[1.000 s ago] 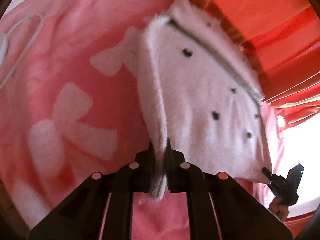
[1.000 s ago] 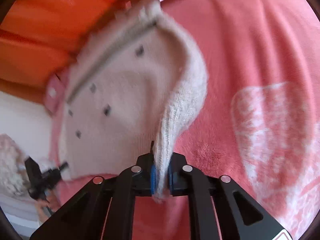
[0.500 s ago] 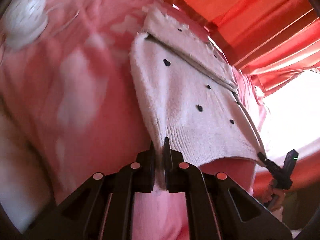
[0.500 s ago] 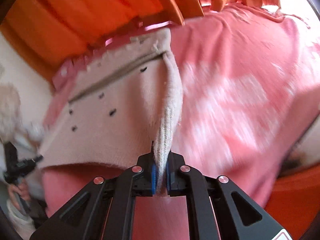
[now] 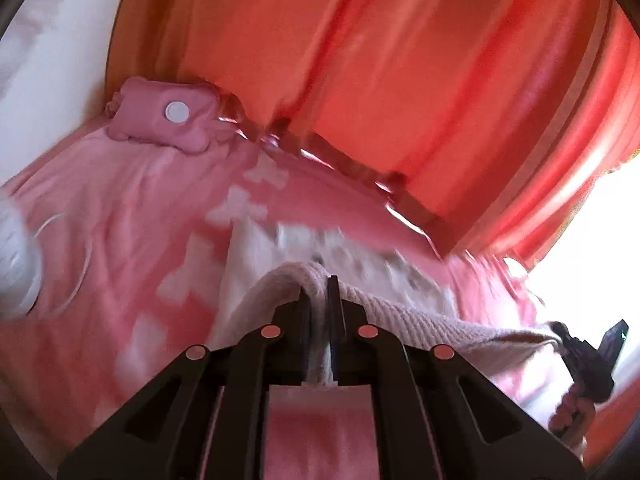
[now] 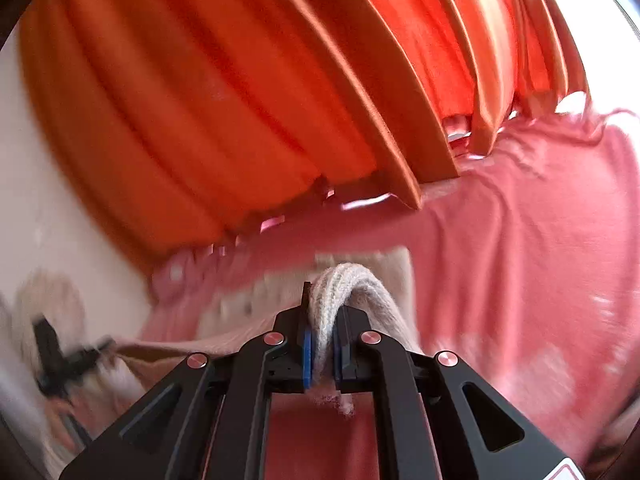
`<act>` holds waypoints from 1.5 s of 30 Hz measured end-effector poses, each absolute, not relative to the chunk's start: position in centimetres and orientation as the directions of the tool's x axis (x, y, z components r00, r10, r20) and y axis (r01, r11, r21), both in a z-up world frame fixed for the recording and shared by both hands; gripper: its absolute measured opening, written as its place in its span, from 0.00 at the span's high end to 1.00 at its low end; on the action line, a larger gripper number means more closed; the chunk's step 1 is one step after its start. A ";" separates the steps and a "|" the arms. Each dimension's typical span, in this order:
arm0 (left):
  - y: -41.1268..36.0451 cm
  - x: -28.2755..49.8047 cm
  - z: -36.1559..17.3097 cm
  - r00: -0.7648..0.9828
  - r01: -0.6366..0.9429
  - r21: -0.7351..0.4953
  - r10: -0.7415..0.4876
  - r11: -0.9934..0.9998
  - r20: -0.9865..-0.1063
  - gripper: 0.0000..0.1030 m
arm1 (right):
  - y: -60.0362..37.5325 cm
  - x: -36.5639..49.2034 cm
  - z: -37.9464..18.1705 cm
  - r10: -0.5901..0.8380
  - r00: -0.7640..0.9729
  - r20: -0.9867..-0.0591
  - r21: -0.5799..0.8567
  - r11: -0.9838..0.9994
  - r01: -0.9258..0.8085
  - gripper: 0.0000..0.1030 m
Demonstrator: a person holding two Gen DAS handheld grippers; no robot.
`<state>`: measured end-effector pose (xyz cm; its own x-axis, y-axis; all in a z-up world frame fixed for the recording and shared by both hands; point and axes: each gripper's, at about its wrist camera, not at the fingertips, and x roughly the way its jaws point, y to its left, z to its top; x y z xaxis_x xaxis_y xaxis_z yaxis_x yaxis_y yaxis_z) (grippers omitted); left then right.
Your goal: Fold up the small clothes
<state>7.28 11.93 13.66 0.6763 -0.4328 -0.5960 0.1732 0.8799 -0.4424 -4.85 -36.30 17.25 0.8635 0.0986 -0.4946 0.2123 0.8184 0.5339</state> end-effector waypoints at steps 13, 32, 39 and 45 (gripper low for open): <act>9.8 22.6 -0.4 0.615 -0.043 -0.441 -0.324 0.897 -0.719 0.90 | -39.7 10.8 4.2 0.079 0.762 -0.643 0.580 0.700 0.417 0.87; 7.6 21.9 -0.7 0.612 -0.030 -0.337 -0.249 0.941 -0.751 0.18 | -39.7 10.6 3.6 0.039 0.704 -0.709 0.468 0.773 0.429 0.35; 6.8 22.0 -0.7 0.600 0.013 -0.304 -0.251 0.953 -0.760 0.90 | -38.0 12.7 2.2 0.029 0.624 -0.781 0.359 0.838 0.411 0.92; 9.0 20.4 3.5 0.721 0.011 -0.393 -0.279 0.920 -0.634 0.90 | -38.2 8.8 8.3 0.071 0.860 -0.505 0.517 0.823 0.235 0.94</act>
